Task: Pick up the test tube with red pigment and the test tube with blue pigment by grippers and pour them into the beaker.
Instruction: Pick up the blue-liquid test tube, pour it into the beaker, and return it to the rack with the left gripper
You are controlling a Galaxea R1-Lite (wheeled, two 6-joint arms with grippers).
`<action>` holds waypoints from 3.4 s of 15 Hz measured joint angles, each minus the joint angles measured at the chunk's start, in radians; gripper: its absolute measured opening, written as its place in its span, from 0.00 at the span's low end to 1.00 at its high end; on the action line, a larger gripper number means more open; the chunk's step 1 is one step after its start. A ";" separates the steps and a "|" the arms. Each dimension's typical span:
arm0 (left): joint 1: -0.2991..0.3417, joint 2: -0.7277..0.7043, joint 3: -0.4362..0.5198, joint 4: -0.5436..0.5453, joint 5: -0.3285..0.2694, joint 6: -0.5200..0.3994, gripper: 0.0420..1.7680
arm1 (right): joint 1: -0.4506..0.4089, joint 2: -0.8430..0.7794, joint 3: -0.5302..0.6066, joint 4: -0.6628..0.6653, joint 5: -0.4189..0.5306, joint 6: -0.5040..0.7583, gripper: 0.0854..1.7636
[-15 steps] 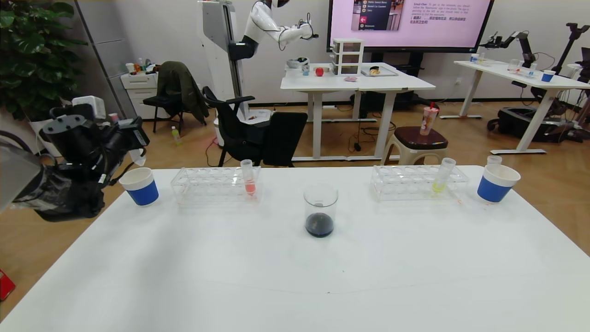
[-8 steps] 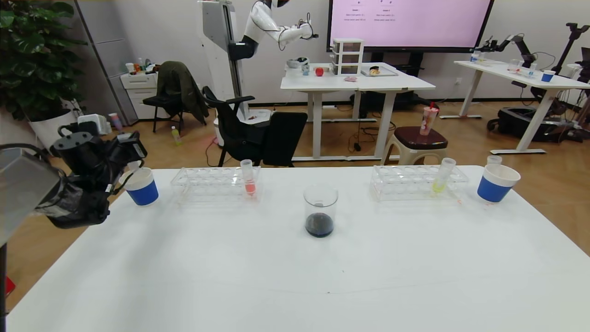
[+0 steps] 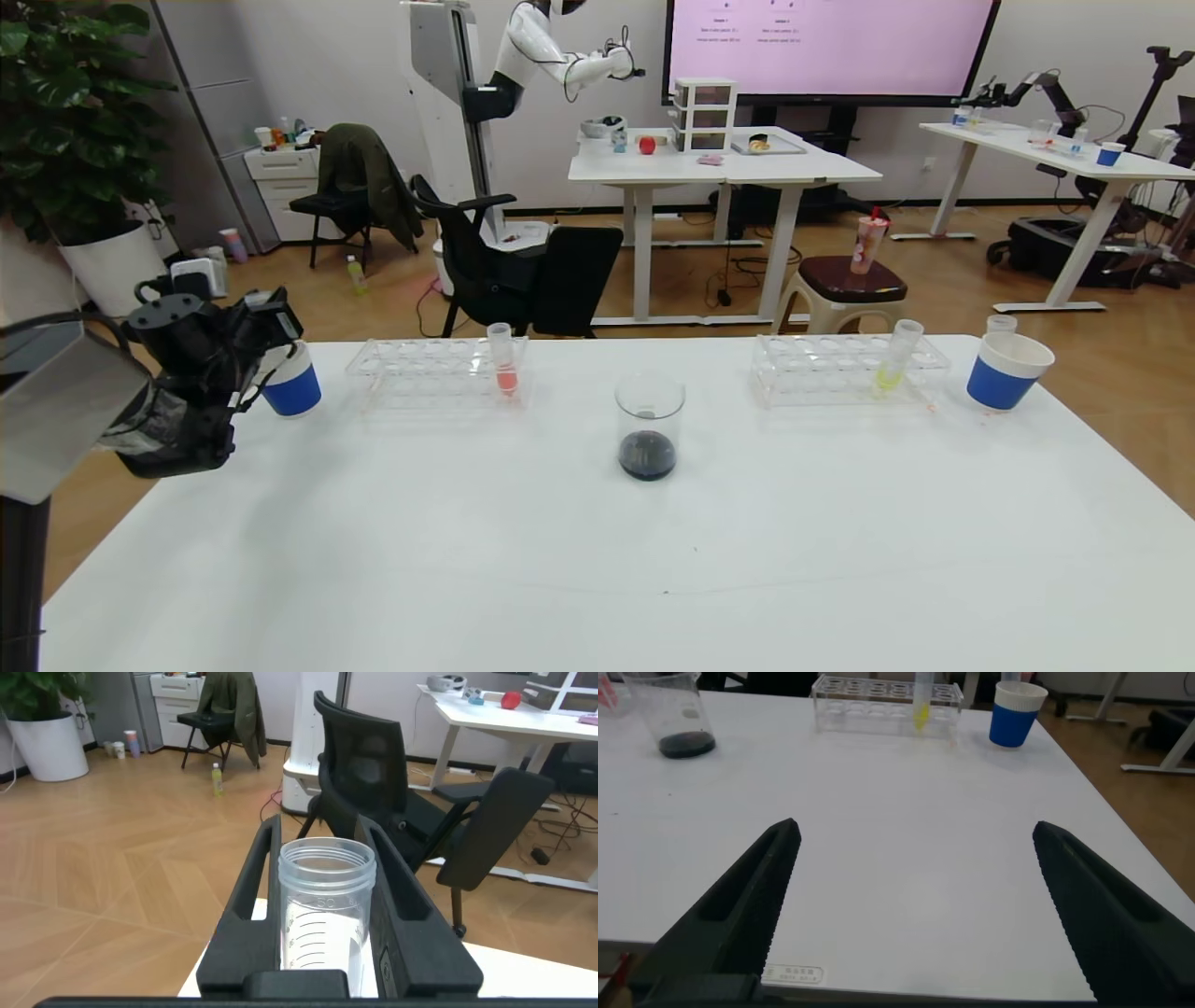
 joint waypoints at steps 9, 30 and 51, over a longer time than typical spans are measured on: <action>-0.001 0.024 0.016 -0.011 0.000 0.000 0.65 | 0.000 0.000 0.000 0.000 0.000 0.000 0.98; -0.316 -0.640 0.219 0.417 0.043 0.125 0.99 | 0.000 0.000 0.000 0.000 0.000 0.000 0.98; -0.273 -2.277 0.779 1.393 0.010 0.193 0.99 | 0.000 0.000 0.000 0.000 0.000 0.000 0.98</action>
